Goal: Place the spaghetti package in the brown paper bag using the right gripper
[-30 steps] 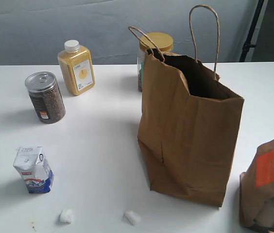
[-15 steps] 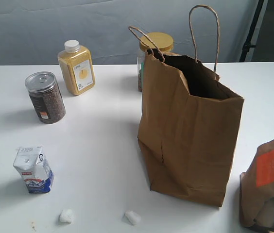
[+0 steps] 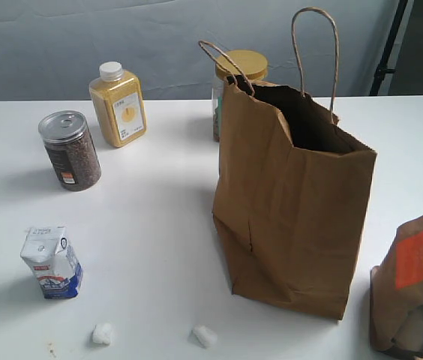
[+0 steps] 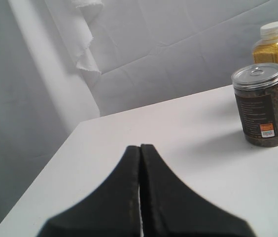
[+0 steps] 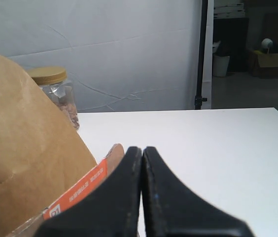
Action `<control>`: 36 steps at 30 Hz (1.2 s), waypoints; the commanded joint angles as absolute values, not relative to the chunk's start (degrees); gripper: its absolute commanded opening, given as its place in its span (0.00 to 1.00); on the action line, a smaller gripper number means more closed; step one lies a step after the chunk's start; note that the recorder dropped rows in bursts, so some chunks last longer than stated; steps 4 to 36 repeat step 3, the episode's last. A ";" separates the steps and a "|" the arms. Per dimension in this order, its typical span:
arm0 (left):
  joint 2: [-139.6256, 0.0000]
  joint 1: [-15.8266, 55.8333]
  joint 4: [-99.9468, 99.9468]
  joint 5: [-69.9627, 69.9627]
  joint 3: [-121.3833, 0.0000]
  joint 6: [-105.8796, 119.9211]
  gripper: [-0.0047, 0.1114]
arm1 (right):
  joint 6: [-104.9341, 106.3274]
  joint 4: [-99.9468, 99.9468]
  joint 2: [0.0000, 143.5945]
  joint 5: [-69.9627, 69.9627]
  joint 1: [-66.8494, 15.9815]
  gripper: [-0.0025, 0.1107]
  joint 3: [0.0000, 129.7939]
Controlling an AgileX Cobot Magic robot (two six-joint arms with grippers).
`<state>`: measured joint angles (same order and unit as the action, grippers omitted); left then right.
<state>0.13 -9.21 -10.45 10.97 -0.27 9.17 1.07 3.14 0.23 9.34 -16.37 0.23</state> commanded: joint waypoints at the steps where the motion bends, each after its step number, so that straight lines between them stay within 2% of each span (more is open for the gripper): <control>1: 0.00 -9.11 -10.18 10.82 0.00 8.96 0.04 | 0.92 3.68 0.00 9.35 -15.90 0.02 0.00; 36: 0.00 -9.11 -10.18 10.82 0.00 8.96 0.04 | 0.92 3.68 0.00 9.35 -15.90 0.02 0.00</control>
